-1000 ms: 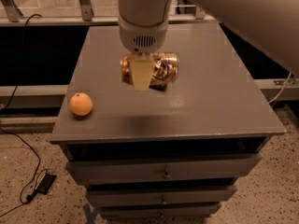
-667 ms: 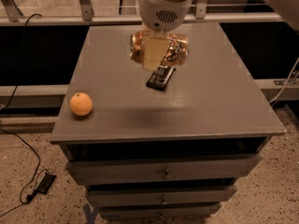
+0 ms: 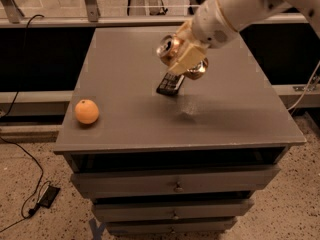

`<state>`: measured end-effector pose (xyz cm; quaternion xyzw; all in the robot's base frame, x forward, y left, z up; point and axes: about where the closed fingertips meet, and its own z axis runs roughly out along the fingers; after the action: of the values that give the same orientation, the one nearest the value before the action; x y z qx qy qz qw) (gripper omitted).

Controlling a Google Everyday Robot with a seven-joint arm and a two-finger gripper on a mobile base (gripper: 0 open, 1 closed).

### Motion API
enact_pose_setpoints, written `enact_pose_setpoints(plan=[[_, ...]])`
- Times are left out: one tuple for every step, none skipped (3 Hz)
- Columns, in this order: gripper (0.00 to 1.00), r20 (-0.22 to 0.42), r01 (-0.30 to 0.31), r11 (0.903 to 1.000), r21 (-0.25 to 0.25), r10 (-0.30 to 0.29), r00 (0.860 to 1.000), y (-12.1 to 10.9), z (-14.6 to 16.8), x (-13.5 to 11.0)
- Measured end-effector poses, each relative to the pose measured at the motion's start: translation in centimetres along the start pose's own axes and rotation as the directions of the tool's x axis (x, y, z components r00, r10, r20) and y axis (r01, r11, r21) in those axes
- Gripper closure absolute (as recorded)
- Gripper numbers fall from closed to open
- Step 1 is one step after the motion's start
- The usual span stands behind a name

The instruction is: Place orange can upright

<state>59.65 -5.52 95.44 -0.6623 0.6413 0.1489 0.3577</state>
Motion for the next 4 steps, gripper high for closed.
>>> enact_pose_setpoints(plan=[[1.00,0.105,-0.087,0.9961,-0.013,0.088,0.991,0.7,-1.4,2.0],[1.00,0.104,-0.085,0.9963,-0.012,0.085,0.991,0.7,-1.5,1.8],[1.00,0.222,-0.124,0.9912,-0.045,0.131,0.966,1.1,-1.3,1.9],[1.00,0.489,-0.200,0.9730,-0.115,0.231,0.841,2.4,-0.6,4.2]])
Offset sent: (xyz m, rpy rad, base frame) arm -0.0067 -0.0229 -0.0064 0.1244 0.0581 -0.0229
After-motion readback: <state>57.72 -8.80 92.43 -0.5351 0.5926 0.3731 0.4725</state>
